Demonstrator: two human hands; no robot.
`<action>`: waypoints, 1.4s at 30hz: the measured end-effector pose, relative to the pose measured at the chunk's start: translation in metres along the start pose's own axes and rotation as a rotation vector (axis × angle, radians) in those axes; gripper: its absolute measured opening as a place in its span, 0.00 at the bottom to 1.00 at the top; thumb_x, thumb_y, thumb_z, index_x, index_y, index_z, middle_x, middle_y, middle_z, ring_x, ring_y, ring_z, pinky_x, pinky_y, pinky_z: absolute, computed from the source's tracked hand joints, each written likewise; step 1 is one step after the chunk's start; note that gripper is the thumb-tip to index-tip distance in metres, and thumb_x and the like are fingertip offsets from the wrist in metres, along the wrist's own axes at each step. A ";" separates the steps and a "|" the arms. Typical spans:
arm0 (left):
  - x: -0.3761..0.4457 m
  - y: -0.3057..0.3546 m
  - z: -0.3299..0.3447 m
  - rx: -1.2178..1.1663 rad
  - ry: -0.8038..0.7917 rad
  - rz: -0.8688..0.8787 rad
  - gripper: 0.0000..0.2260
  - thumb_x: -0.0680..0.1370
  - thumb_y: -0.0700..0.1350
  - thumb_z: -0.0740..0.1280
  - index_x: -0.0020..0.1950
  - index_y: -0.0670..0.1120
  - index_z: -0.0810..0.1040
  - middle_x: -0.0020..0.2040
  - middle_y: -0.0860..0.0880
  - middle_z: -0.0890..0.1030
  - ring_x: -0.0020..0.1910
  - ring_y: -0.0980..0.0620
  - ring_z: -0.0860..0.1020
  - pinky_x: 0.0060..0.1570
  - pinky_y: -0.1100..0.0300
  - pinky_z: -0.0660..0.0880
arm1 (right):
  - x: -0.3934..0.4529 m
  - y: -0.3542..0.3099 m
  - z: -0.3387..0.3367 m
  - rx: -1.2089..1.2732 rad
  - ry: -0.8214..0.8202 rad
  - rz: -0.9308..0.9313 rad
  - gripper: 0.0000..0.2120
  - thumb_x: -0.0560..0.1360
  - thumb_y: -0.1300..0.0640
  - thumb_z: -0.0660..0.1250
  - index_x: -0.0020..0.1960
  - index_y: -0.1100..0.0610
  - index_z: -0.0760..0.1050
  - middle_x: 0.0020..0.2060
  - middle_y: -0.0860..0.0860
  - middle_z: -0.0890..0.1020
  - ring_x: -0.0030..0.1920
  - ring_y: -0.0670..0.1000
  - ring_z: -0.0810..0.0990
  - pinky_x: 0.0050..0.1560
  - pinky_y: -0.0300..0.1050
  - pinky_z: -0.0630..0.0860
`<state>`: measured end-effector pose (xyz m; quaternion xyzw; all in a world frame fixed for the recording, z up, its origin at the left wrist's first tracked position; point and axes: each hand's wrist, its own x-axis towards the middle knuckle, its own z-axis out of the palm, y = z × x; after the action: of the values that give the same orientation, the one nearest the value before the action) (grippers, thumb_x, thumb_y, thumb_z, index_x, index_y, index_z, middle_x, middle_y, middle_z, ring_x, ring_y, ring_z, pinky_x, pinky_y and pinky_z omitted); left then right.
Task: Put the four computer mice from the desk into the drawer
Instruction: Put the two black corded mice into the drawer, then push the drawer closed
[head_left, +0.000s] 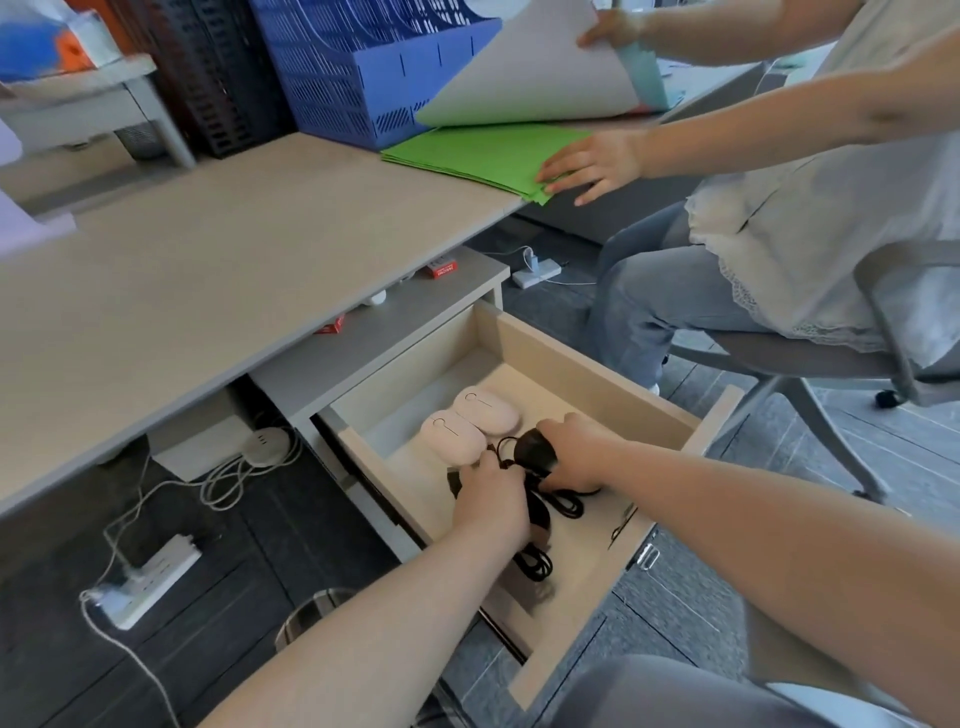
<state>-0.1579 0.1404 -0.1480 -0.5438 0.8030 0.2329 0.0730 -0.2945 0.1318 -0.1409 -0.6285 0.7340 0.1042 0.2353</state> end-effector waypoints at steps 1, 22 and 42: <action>0.001 -0.001 0.001 0.017 0.003 0.013 0.24 0.68 0.51 0.74 0.61 0.45 0.74 0.62 0.45 0.67 0.59 0.42 0.67 0.51 0.55 0.70 | 0.001 0.001 0.000 0.009 0.003 -0.003 0.36 0.69 0.42 0.72 0.70 0.56 0.64 0.61 0.59 0.71 0.59 0.62 0.75 0.58 0.53 0.76; 0.005 0.005 -0.064 0.140 0.073 0.004 0.14 0.74 0.50 0.65 0.58 0.47 0.77 0.56 0.45 0.78 0.57 0.42 0.78 0.43 0.55 0.71 | -0.043 0.021 -0.048 -0.024 0.230 0.343 0.14 0.74 0.63 0.60 0.58 0.59 0.76 0.50 0.55 0.80 0.45 0.56 0.77 0.42 0.48 0.73; 0.002 -0.015 -0.138 0.061 0.253 -0.035 0.11 0.75 0.52 0.62 0.49 0.47 0.80 0.47 0.49 0.80 0.43 0.47 0.76 0.34 0.61 0.66 | -0.062 0.025 -0.074 0.252 0.237 0.533 0.12 0.76 0.64 0.58 0.58 0.63 0.72 0.41 0.56 0.74 0.50 0.60 0.81 0.49 0.52 0.82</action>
<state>-0.1262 0.0718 -0.0311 -0.5802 0.8029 0.1363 -0.0084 -0.3289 0.1577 -0.0510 -0.3876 0.9024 -0.0034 0.1883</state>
